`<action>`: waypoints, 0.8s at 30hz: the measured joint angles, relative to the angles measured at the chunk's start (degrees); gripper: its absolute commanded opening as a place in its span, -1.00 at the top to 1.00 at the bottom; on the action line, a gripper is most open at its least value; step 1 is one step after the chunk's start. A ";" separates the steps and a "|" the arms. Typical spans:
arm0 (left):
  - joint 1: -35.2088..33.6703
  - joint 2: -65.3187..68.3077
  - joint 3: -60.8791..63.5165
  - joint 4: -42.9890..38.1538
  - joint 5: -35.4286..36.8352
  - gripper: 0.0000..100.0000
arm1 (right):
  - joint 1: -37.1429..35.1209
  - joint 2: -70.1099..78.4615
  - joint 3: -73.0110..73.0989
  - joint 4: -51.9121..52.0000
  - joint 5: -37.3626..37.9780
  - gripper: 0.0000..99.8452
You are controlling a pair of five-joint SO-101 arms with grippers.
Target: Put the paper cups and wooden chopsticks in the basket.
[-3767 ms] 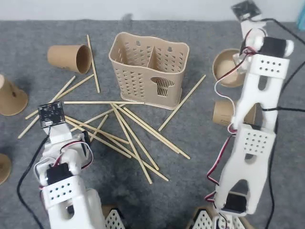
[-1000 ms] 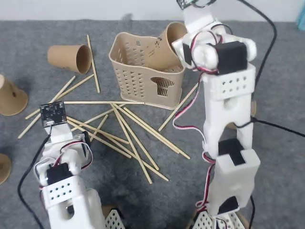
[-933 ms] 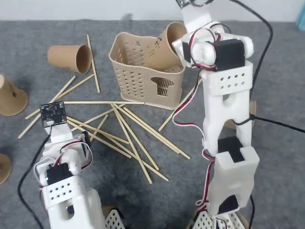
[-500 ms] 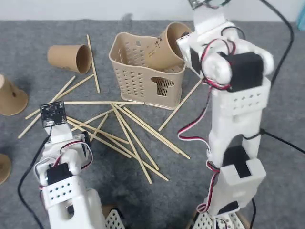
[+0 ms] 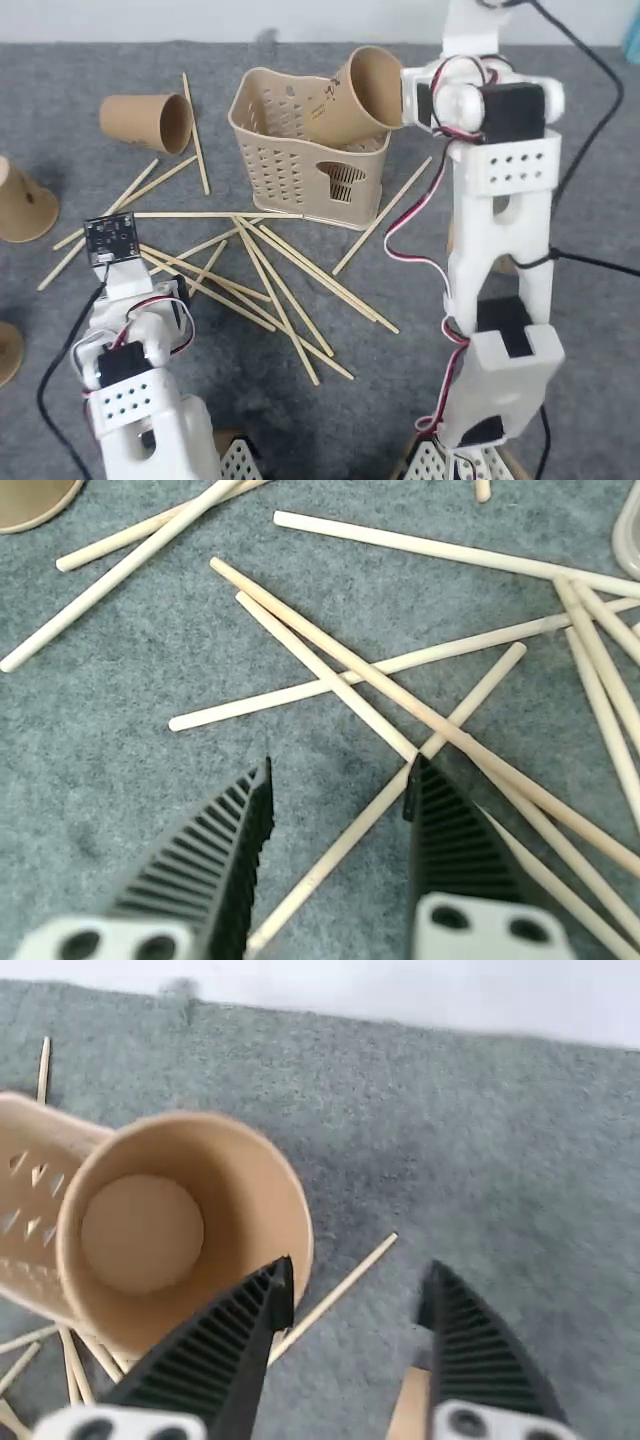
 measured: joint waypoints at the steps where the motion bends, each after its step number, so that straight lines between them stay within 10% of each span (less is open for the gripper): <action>1: 0.00 0.00 0.00 0.00 0.00 0.59 | -0.18 0.62 0.00 -0.44 -0.18 0.51; 24: 0.00 0.00 0.00 0.00 0.00 0.59 | -3.08 9.41 0.53 -4.75 -8.44 0.93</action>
